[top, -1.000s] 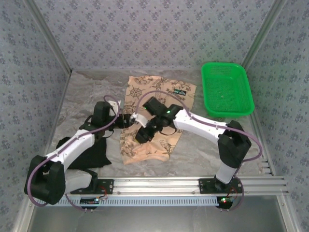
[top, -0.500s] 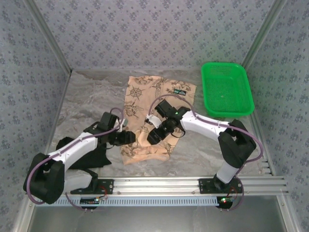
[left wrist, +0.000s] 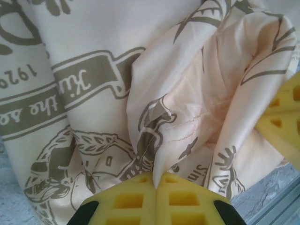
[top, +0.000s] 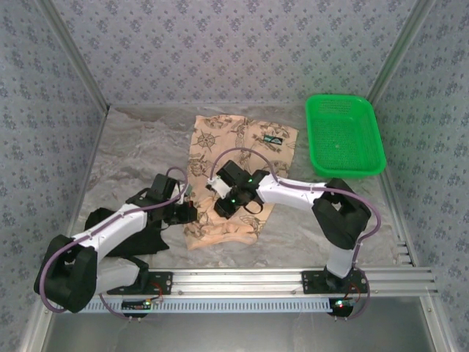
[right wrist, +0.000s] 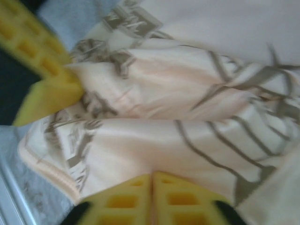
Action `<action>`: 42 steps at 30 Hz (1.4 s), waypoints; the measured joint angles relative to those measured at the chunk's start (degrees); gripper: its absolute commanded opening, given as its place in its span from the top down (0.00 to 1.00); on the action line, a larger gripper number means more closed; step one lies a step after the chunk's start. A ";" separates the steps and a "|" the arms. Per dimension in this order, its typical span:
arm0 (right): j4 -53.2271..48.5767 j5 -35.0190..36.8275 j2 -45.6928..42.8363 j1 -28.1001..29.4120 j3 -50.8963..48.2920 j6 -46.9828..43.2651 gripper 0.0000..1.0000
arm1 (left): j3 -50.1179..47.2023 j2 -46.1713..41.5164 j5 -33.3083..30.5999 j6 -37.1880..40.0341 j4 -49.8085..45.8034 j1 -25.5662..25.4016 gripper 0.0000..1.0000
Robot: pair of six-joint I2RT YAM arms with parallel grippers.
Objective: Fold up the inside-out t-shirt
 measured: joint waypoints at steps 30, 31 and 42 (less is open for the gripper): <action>11.39 8.37 -12.48 0.48 -14.10 0.68 1.00 | 3.85 -3.10 27.82 -5.38 16.61 -0.72 1.00; 12.28 9.20 -13.03 0.55 -16.02 1.20 1.00 | 3.85 -3.13 27.45 -4.87 16.20 -0.72 1.00; 16.79 13.07 -15.15 1.20 -29.22 5.40 0.61 | -7.61 -1.22 14.23 -1.49 15.47 -1.60 0.97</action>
